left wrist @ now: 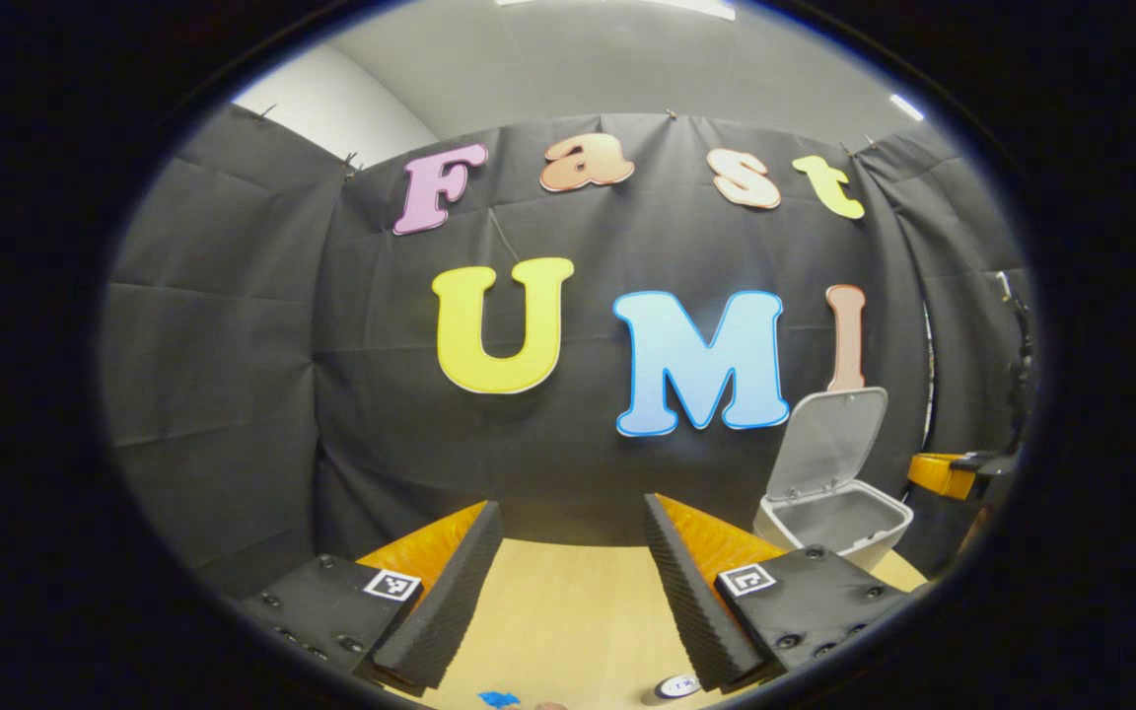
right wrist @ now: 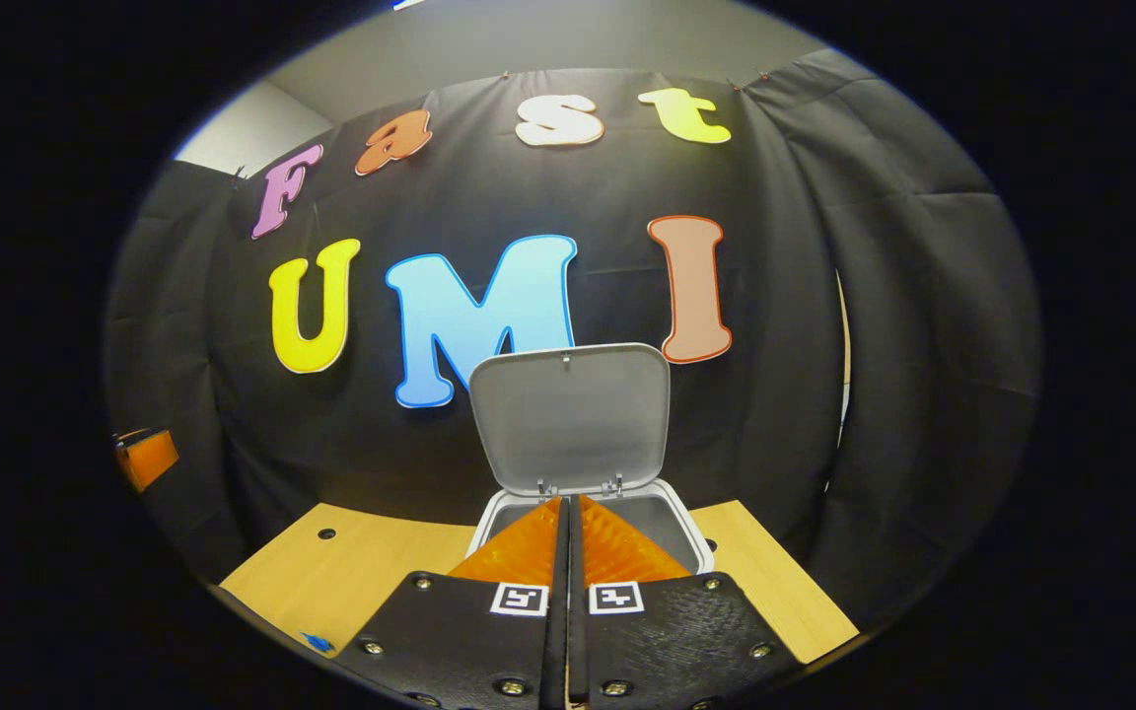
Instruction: Press the lid of the desktop garbage bin to open it, pick up the crumpled paper on the desktop and throw it into the bin, then pick up the pop can on the desktop and drop it into the bin, and finally close the garbage bin lid.
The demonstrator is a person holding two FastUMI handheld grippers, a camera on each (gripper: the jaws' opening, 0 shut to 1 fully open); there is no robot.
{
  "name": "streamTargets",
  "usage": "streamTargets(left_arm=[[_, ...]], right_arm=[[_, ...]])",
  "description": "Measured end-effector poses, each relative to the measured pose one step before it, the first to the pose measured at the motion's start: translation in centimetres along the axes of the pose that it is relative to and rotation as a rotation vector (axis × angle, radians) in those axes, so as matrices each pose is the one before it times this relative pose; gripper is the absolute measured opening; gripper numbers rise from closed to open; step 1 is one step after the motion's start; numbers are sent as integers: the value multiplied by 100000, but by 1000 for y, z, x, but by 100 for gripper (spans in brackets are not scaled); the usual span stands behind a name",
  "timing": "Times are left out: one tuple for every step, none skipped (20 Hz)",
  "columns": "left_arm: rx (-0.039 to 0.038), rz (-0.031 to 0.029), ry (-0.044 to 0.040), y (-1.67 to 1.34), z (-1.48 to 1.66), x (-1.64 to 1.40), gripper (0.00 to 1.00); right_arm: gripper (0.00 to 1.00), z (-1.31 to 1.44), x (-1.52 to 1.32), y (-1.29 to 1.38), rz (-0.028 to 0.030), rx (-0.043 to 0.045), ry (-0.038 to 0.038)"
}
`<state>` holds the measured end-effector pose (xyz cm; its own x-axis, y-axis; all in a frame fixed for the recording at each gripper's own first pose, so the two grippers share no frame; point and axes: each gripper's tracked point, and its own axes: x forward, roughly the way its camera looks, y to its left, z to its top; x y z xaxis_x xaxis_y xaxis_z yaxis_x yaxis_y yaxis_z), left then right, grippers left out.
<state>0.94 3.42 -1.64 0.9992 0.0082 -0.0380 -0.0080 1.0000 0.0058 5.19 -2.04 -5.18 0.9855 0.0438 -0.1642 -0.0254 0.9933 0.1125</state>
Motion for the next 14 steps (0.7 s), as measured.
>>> streamTargets(left_arm=[[803, -205, 871, 155, -813, -91, 95], [704, -303, 1072, 156, -831, 69, 93], [506, -180, 1217, 178, -954, -2, 94], [542, 563, 1318, 252, -1076, 85, 95], [228, 300, 694, 211, -1004, -114, 95], [263, -142, 1310, -45, -1189, -11, 96], [395, -324, 1211, -31, -1228, -61, 93], [282, -864, 1354, -119, -1032, -55, 94], [428, -668, 1392, -91, -948, 11, 95], [433, -212, 1339, 31, -1008, 81, 96], [271, 90, 1080, 127, -874, 71, 96], [-38, -95, 1324, 133, -886, 53, 95], [-193, 85, 1506, 181, -983, 235, 95], [-335, 39, 1991, 227, -1242, 219, 94]], right_arm=[[1, 7, -276, 125, 139, -1168, -353], [1, 136, -370, 255, 320, -671, -521], [1, 181, -348, 264, 576, -44, -772], [1, 213, -341, 308, 673, 415, -652], [1, 174, -245, 451, 1013, 592, -662], [1, 151, -203, 363, 996, 319, -374], [1, 88, -206, 208, 742, 3, -358], [1, 143, -163, 121, 390, -362, -342], [1, 51, -62, 157, 341, -302, -148], [1, 5, -123, 121, 435, -196, -82], [1, -21, -200, 47, 241, -296, -7], [1, 47, -109, 83, 168, -364, -218], [1, 28, -78, 80, 152, -443, -140], [1, -13, -160, 116, 409, -579, -150]])
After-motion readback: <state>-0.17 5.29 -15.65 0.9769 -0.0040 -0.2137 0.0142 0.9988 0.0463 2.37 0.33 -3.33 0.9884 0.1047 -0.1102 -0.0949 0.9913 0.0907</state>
